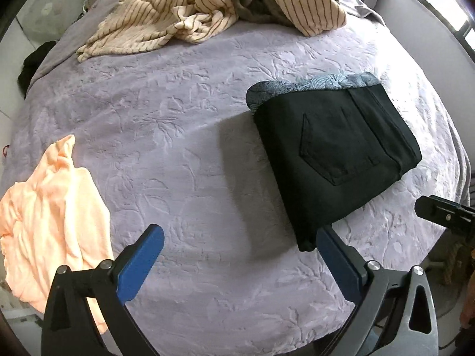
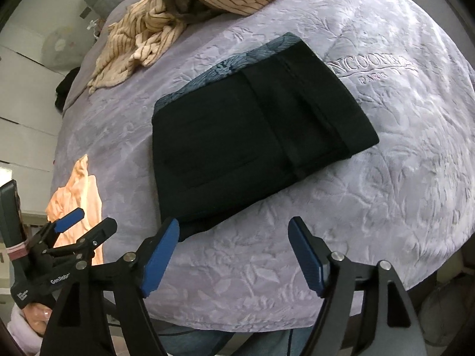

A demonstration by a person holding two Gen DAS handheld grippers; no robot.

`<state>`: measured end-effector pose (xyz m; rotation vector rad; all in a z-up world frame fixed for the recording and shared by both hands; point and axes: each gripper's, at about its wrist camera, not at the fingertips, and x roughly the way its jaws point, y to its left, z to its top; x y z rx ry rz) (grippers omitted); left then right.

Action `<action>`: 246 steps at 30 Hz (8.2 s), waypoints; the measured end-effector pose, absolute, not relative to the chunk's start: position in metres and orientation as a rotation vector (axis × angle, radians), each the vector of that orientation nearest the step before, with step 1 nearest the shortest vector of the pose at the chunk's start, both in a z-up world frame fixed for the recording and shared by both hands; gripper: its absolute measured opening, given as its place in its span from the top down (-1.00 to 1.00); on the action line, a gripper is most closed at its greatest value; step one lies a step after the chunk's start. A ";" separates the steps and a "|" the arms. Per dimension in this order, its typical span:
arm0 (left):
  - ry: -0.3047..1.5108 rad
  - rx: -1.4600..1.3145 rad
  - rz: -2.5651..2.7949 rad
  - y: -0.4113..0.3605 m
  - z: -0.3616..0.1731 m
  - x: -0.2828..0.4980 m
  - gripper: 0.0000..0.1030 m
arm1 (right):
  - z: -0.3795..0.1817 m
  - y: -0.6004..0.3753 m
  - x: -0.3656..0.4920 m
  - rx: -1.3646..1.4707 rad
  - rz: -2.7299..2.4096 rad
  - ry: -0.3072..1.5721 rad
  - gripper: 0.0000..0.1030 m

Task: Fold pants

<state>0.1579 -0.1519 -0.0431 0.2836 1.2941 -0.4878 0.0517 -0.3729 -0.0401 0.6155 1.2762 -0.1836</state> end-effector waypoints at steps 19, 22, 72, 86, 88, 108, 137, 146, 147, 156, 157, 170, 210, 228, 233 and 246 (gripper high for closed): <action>1.357 0.286 -0.361 -0.202 -0.051 0.162 -1.00 | -0.030 -0.436 0.076 0.516 -0.122 1.284 -0.99; 1.370 0.283 -0.315 -0.216 -0.051 0.161 -1.00 | -0.036 -0.456 0.083 0.518 -0.101 1.306 -0.99; 1.431 0.251 -0.147 -0.255 -0.057 0.164 -1.00 | -0.078 -0.526 0.113 0.567 0.045 1.424 -0.99; 1.446 0.249 -0.131 -0.255 -0.075 0.178 -1.00 | -0.091 -0.535 0.121 0.579 0.059 1.440 -0.99; 1.450 0.228 -0.161 -0.255 -0.078 0.183 -1.00 | -0.093 -0.537 0.124 0.580 0.068 1.440 -0.99; 1.360 0.075 -0.166 -0.247 -0.097 0.229 -1.00 | -0.125 -0.565 0.209 0.624 0.159 1.348 0.53; 1.419 0.148 -0.180 -0.267 -0.118 0.219 -1.00 | -0.130 -0.580 0.141 0.696 0.099 1.395 -0.12; 1.420 0.158 -0.184 -0.269 -0.117 0.218 -1.00 | -0.132 -0.581 0.128 0.712 0.094 1.412 -0.25; 1.421 0.160 -0.184 -0.269 -0.117 0.217 -1.00 | -0.133 -0.581 0.127 0.713 0.092 1.414 -0.26; 1.404 0.189 -0.186 -0.273 -0.113 0.212 -1.00 | -0.132 -0.581 0.124 0.710 0.088 1.409 -0.38; 1.403 0.191 -0.189 -0.273 -0.113 0.211 -1.00 | -0.132 -0.580 0.123 0.703 0.088 1.407 -0.45; 1.414 0.174 -0.208 -0.268 -0.112 0.204 -1.00 | -0.132 -0.577 0.113 0.699 0.108 1.407 -0.57; 1.444 -0.153 -0.550 -0.239 -0.136 0.228 -0.34 | -0.175 -0.564 0.151 0.962 0.384 1.387 0.03; 1.439 -0.098 -0.605 -0.119 -0.067 0.156 -0.29 | -0.109 -0.468 0.074 1.076 0.428 1.289 0.07; 1.424 0.013 -0.482 -0.085 -0.091 0.144 -0.29 | -0.130 -0.421 0.056 1.050 0.377 1.331 0.07; 1.358 0.111 -0.317 -0.071 -0.097 0.129 -0.62 | -0.111 -0.402 0.042 0.626 -0.011 1.380 -0.32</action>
